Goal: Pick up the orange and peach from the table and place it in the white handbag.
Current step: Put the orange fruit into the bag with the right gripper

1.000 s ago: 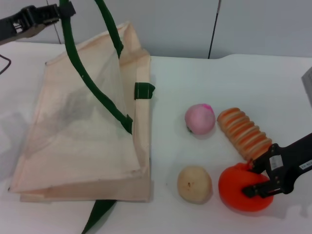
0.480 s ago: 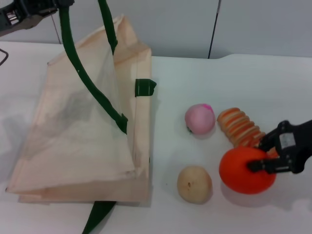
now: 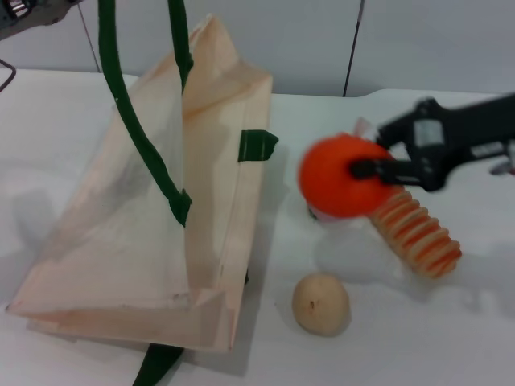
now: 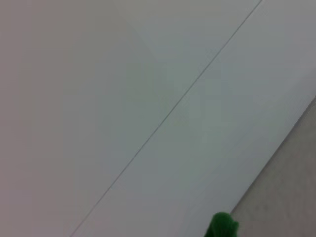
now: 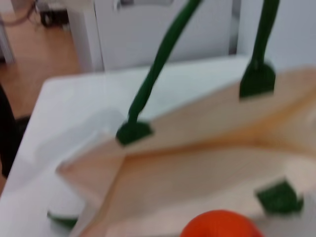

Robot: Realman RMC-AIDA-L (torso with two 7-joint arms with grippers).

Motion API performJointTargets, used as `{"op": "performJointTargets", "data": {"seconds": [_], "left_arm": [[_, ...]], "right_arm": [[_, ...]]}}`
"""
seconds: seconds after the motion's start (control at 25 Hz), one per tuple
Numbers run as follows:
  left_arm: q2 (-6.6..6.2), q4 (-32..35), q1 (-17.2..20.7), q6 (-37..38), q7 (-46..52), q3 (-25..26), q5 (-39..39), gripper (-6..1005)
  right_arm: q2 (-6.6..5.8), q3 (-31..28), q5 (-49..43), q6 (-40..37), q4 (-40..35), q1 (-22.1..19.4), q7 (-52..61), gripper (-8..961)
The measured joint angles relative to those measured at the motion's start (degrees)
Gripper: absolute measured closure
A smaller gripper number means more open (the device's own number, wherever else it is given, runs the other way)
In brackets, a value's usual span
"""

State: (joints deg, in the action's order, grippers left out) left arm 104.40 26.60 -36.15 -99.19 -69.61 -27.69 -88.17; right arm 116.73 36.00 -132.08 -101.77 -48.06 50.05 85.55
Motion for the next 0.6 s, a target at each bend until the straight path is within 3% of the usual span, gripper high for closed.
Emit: {"op": "performJointTargets", "data": {"seconds": [0.6], "left_arm": [[0.01, -2.77, -3.39, -0.48, -0.56, -0.65, 0.24, 868]], "right_arm": [[-0.02, 2.47, 3.65, 16.24, 24.44, 14.87, -9.27, 813]]}}
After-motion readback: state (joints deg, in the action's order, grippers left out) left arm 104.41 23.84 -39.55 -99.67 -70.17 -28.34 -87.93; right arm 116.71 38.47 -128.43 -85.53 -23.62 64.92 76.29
